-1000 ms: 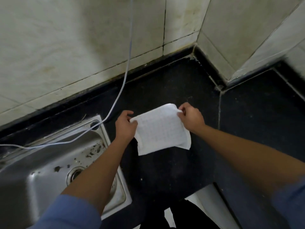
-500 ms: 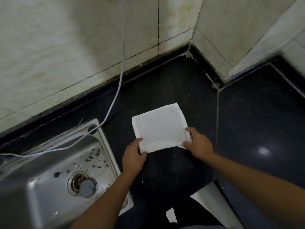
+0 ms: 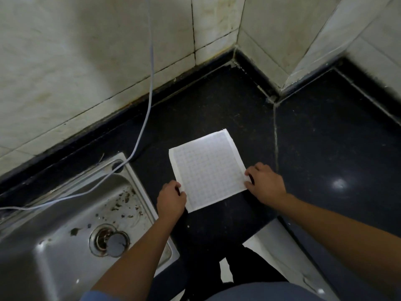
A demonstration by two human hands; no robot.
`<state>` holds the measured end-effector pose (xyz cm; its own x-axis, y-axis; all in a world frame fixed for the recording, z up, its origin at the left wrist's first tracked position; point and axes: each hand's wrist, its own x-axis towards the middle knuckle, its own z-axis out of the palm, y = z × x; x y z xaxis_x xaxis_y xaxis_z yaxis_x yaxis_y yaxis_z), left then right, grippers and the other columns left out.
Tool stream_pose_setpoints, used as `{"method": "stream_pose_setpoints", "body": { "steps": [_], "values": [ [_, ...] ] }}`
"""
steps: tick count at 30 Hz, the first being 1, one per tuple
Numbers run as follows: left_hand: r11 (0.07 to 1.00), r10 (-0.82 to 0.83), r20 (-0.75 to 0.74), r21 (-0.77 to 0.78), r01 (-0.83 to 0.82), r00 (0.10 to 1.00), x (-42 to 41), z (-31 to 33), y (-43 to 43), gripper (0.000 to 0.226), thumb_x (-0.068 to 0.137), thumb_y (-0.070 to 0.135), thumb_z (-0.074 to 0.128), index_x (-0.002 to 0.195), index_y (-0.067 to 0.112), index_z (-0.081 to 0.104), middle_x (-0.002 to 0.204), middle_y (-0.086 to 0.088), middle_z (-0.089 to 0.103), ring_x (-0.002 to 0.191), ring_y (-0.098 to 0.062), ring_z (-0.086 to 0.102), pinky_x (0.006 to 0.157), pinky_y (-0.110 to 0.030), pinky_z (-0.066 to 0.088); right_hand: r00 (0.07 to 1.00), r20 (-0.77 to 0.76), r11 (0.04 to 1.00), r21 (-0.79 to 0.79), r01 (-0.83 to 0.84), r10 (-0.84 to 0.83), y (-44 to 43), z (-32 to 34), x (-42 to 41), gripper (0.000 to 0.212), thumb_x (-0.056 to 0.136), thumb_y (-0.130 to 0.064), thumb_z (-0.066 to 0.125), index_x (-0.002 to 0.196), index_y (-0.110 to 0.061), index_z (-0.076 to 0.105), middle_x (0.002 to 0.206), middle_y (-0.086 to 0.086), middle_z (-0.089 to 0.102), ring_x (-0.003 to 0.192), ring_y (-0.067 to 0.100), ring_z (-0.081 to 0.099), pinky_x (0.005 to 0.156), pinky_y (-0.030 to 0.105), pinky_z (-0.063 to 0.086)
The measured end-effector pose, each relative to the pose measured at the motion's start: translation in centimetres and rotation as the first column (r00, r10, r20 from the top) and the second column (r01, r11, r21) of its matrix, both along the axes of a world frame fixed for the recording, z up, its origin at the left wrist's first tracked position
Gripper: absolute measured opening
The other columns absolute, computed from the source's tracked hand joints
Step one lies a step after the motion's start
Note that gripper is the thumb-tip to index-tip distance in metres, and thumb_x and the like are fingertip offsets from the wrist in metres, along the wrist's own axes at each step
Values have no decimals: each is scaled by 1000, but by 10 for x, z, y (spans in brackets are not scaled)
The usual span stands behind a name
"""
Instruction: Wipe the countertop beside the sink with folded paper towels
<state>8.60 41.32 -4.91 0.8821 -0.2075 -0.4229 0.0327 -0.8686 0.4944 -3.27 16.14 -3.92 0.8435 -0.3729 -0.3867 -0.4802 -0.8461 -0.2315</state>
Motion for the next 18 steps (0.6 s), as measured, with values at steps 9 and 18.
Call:
{"method": "stream_pose_setpoints", "body": {
  "steps": [9, 18],
  "values": [
    [788, -614, 180, 76, 611, 769, -47, -4, -12, 27, 90, 28, 56, 113, 14, 59, 111, -2, 55, 102, -21, 52, 81, -34, 46, 879, -57, 859, -192, -475, 473, 15, -7, -1, 19, 77, -13, 61, 96, -9, 61, 91, 9, 63, 88, 30, 59, 52, 31, 32],
    [732, -682, 274, 256, 632, 678, -52, -16, 0, 19, 63, 10, 75, 73, 12, 59, 77, -5, 56, 73, -24, 57, 55, -34, 45, 832, 103, 831, -190, -522, 546, -1, -4, -31, 22, 60, -18, 78, 71, -17, 59, 75, 1, 58, 67, 20, 57, 46, 28, 43]
  ]
}}
